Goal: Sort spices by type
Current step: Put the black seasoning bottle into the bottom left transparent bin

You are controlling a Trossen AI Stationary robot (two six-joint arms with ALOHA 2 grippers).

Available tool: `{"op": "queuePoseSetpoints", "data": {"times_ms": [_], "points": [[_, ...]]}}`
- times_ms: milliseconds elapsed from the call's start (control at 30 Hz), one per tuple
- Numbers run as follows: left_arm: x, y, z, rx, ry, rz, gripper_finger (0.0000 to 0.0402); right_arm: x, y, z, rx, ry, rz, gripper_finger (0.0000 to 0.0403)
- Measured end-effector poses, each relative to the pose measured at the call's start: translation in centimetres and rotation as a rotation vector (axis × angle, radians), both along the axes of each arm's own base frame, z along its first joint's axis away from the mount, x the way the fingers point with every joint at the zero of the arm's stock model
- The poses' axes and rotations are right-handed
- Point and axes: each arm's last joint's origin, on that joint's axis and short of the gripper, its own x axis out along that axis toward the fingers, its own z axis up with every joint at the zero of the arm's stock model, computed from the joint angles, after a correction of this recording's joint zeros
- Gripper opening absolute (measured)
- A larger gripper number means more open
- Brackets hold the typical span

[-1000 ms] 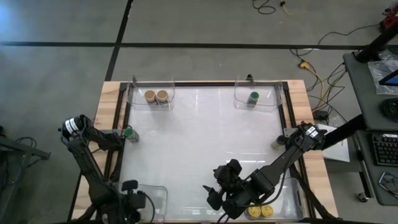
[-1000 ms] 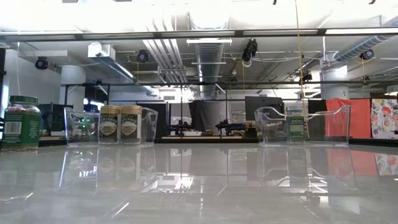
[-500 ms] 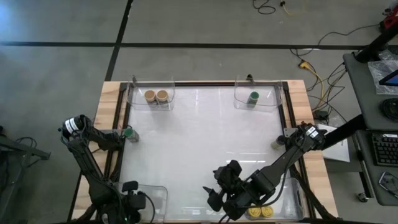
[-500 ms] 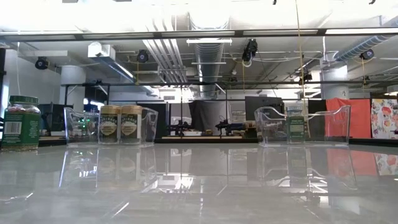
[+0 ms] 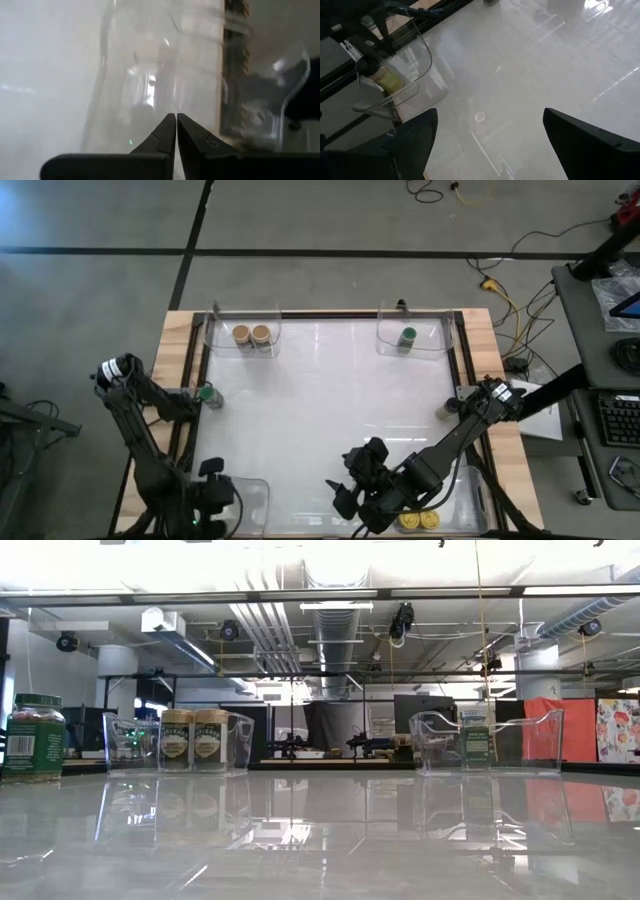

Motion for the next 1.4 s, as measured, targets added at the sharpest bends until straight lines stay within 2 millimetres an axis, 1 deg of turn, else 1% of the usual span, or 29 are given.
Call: {"op": "queuePoseSetpoints", "data": {"times_ms": [67,133,267,333,600,933,1033,1100,1167,1233,1300,1400], "points": [[0.4,0.7,-0.1,0.021,-0.029,0.029,0.0000,0.0,0.0,0.0,0.000,0.000,0.000,0.0352],[1.0,1.3,-1.0,0.025,-0.036,0.056,0.0000,0.0,0.0,0.0,0.000,-0.001,0.000,0.0352],[2.1,1.5,-2.5,-0.028,-0.063,0.053,0.0000,0.0,0.0,0.0,0.005,-0.003,-0.005,0.0352],[2.4,1.9,-3.1,-0.020,-0.063,0.066,0.0000,0.0,0.0,0.0,0.013,-0.006,-0.012,0.0352],[2.9,3.3,-4.0,0.055,-0.050,0.115,0.0000,0.0,0.1,0.0,0.011,-0.008,-0.009,0.0352],[2.7,4.0,-4.5,0.082,-0.022,0.149,0.0000,0.0,0.1,0.0,-0.006,-0.001,0.006,0.0352],[2.7,4.0,-3.8,0.076,-0.023,0.155,0.0000,0.0,0.0,0.0,-0.017,0.005,0.012,0.0352],[2.8,3.8,-2.7,0.041,-0.043,0.157,0.0000,0.1,-0.3,0.1,-0.014,0.006,-0.001,0.0352],[2.9,3.6,-1.3,-0.007,-0.061,0.147,0.0000,0.1,-1.0,0.7,-0.024,0.024,-0.016,0.0352],[3.0,3.4,0.1,-0.047,-0.073,0.108,0.0000,-0.1,-2.3,1.8,-0.051,0.070,-0.048,0.0352],[2.9,3.4,1.5,-0.053,-0.097,0.081,0.0000,-0.5,-4.0,3.0,-0.075,0.145,-0.102,0.0352],[2.3,3.8,3.2,0.017,-0.158,0.092,0.0000,-1.1,-6.5,4.2,-0.081,0.300,-0.140,0.0352]]}}
